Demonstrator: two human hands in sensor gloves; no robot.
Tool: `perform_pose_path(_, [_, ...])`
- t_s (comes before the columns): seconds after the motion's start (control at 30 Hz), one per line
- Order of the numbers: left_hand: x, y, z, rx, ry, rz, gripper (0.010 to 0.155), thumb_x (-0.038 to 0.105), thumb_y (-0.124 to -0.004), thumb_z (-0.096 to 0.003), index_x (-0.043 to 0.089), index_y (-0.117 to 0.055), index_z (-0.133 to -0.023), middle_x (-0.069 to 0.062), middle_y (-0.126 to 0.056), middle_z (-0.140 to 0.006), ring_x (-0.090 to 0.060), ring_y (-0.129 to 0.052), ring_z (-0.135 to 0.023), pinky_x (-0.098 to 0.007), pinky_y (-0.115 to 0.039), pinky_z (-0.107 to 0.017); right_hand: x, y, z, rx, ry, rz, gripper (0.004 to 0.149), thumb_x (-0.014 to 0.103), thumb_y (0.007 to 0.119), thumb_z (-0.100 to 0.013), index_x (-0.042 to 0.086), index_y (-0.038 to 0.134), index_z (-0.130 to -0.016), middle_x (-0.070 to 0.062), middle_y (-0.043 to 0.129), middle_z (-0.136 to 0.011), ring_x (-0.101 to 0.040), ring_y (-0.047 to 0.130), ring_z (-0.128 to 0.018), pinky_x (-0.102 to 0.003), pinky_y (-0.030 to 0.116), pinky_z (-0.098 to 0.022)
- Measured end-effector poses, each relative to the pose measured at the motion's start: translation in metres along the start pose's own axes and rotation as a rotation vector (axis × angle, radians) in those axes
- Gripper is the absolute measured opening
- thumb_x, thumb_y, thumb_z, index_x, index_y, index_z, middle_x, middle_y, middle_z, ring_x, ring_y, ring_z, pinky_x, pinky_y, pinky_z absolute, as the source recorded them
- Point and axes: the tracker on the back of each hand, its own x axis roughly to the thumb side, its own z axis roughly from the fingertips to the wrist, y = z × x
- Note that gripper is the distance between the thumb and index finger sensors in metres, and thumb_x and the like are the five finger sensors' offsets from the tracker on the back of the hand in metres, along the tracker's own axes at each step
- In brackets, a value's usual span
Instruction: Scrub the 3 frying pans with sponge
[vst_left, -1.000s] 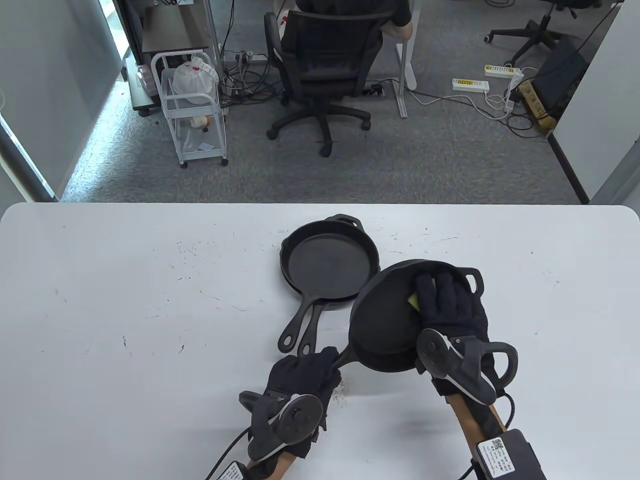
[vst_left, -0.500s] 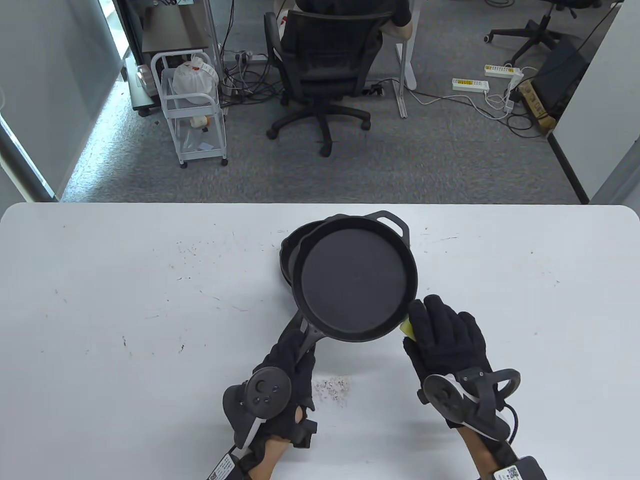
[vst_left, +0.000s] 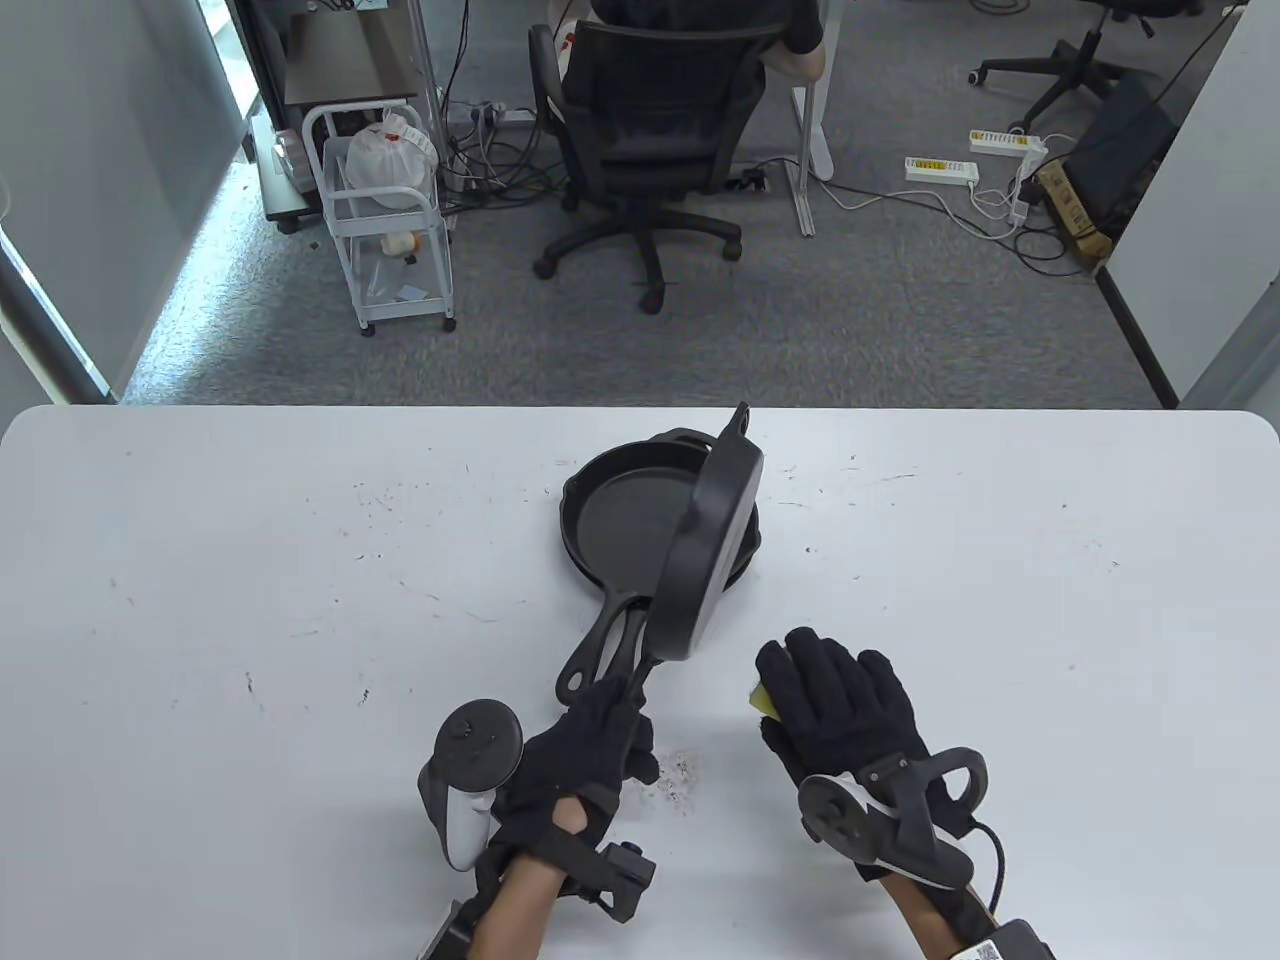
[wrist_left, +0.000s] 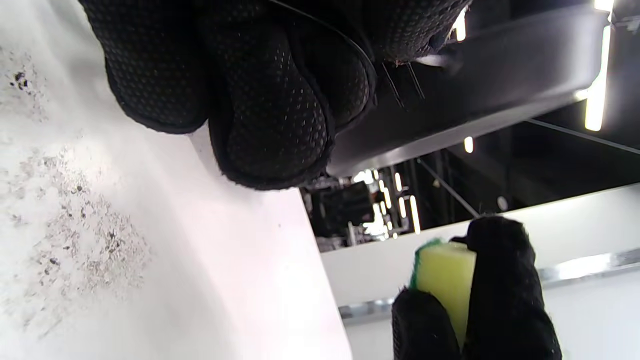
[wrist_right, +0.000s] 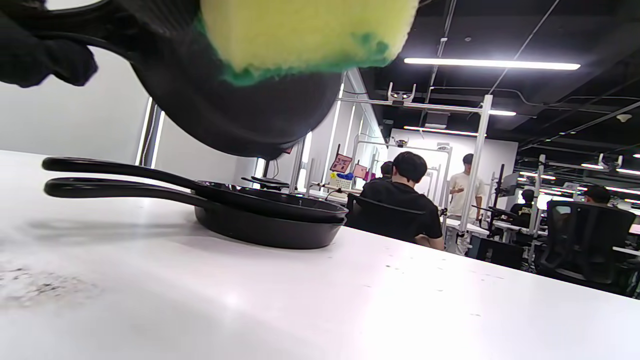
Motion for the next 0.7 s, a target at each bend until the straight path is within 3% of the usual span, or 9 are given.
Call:
perform_pose_path(0.3, [0.001, -0.006, -0.001, -0.048, -0.022, -0.030, 0.058, 0.038, -0.068, -0.0483, 0.010, -0.084, -0.096, -0.006, -0.108, -0.064, -0.017, -0.117, -0.034, -0.047, -0.097, -0.045, 0.026, 0.004, -0.009, 0.000, -0.062, 0.017, 0.070, 0.051, 0.072, -0.050, 0.040, 0.035, -0.108, 0.003, 0.043, -0.118, -0.023, 0.061, -0.106, -0.055, 0.052, -0.076])
perform_pose_path(0.47, [0.004, -0.011, -0.002, -0.097, -0.056, -0.109, 0.058, 0.040, -0.072, -0.0482, 0.010, -0.086, -0.095, -0.006, -0.109, -0.061, -0.016, -0.114, -0.027, -0.047, -0.096, -0.043, 0.042, -0.003, -0.013, -0.066, -0.097, 0.037, 0.070, 0.051, 0.069, -0.050, 0.044, 0.028, -0.107, 0.007, 0.031, -0.118, -0.022, 0.048, -0.110, -0.056, 0.047, -0.078])
perform_pose_path(0.6, [0.010, -0.018, -0.002, -0.137, -0.114, -0.264, 0.056, 0.043, -0.079, -0.0465, 0.014, -0.088, -0.094, -0.003, -0.109, -0.058, -0.015, -0.113, -0.024, -0.046, -0.097, -0.042, 0.044, -0.027, -0.023, -0.132, -0.104, 0.065, 0.070, 0.051, 0.067, -0.051, 0.044, 0.025, -0.107, 0.007, 0.026, -0.118, -0.022, 0.042, -0.112, -0.057, 0.043, -0.079])
perform_pose_path(0.7, [0.013, -0.020, -0.002, -0.172, -0.165, -0.320, 0.053, 0.042, -0.087, -0.0438, 0.017, -0.091, -0.091, -0.001, -0.110, -0.055, -0.014, -0.113, -0.023, -0.046, -0.097, -0.043, 0.024, -0.050, -0.035, -0.176, -0.034, -0.015, 0.070, 0.052, 0.064, -0.051, 0.044, 0.025, -0.107, 0.006, 0.029, -0.119, -0.022, 0.044, -0.112, -0.057, 0.044, -0.079])
